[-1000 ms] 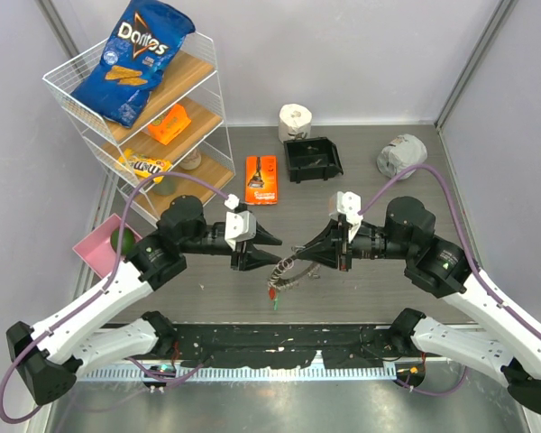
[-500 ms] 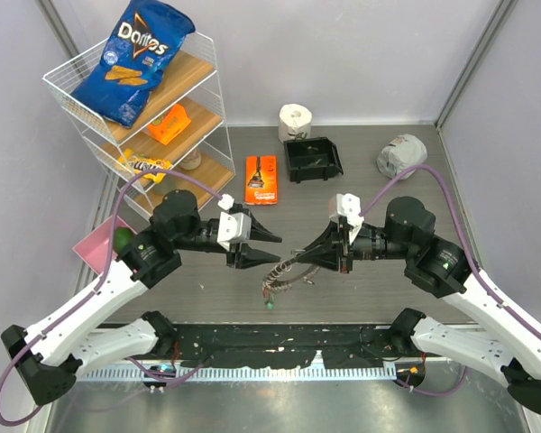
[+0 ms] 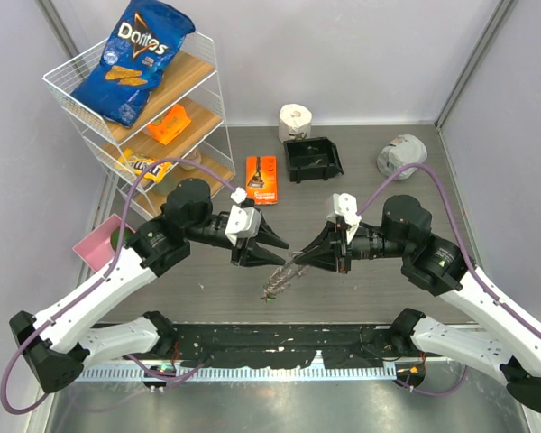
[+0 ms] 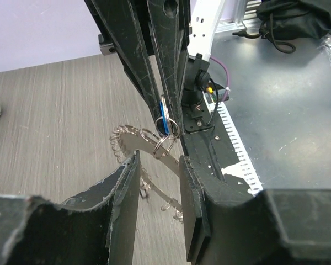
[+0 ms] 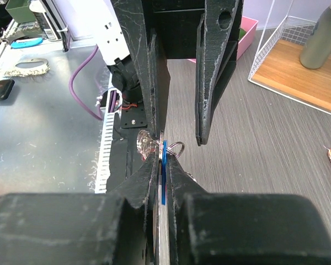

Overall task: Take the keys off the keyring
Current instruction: Remove the key from the keyring.

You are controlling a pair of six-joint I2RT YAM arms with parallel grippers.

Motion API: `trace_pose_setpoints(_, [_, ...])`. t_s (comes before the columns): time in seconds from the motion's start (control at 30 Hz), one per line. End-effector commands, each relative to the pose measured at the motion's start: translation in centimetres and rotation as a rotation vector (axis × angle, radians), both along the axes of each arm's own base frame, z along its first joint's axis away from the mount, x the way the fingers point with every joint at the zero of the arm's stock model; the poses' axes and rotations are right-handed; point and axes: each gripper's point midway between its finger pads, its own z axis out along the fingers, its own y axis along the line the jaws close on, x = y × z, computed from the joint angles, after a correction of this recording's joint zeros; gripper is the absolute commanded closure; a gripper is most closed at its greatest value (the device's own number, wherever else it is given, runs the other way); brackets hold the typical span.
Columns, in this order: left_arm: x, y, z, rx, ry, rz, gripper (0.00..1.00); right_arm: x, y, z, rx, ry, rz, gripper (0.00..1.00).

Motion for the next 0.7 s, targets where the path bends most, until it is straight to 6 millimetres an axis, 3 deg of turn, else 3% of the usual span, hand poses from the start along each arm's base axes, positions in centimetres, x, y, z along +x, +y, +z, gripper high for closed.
trace_pose_setpoints(0.0, [-0.85,-0.2,2.02,-0.04,-0.029,-0.051,0.62,-0.25,0.29,3.31,0.092,-0.075,0.027,0.95])
trace_pose_setpoints(0.53, [-1.76,-0.8,1.56,-0.017,-0.027,-0.086,0.69,-0.2,0.52,3.56,0.097,-0.07,0.034,0.95])
trace_pose_setpoints(0.6, [-1.69,-0.8,1.49,-0.008,-0.028,-0.079,0.79,-0.2,0.48,3.6,0.099,-0.071,0.031,0.95])
trace_pose_setpoints(0.67, [-1.29,-0.75,1.21,0.01,-0.034,-0.053,1.0,-0.24,0.31,3.76,0.101,-0.076,0.025,0.95])
